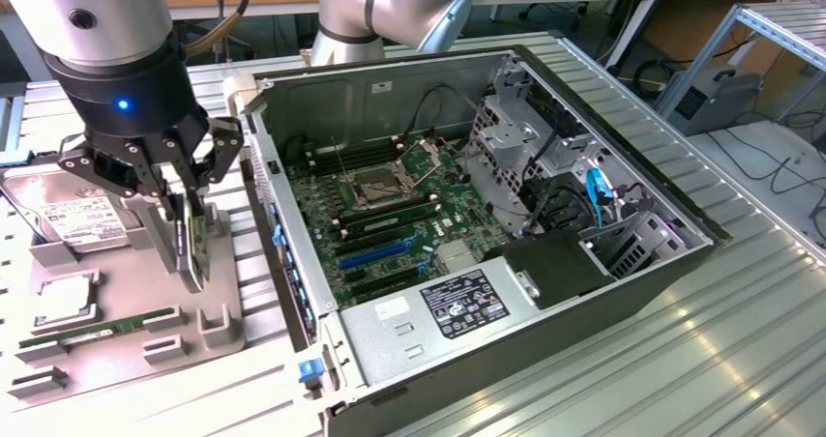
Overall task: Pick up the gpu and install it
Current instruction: 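Pick up the gpu and move the gpu toward the slot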
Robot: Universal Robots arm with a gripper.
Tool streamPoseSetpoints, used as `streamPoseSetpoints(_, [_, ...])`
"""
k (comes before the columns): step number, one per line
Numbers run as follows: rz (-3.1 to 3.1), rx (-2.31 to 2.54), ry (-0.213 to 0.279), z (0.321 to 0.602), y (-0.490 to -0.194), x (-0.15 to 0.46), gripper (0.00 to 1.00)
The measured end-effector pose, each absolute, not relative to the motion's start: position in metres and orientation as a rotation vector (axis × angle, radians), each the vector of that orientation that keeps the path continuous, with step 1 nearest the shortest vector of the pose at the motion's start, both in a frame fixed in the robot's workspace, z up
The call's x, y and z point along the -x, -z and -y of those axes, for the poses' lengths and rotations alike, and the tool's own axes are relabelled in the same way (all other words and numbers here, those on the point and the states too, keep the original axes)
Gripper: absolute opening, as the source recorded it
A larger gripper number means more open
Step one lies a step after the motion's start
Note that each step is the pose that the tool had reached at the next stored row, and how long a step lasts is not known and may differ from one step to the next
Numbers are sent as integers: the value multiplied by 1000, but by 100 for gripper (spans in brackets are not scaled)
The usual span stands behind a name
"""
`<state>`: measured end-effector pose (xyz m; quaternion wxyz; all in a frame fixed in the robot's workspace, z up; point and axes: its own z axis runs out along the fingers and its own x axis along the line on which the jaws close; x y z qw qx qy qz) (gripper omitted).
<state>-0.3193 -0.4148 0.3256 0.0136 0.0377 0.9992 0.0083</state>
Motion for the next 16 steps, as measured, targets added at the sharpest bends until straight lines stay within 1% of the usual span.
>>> streamPoseSetpoints(16, [-3112,-117,-26,415,-330,319,27])
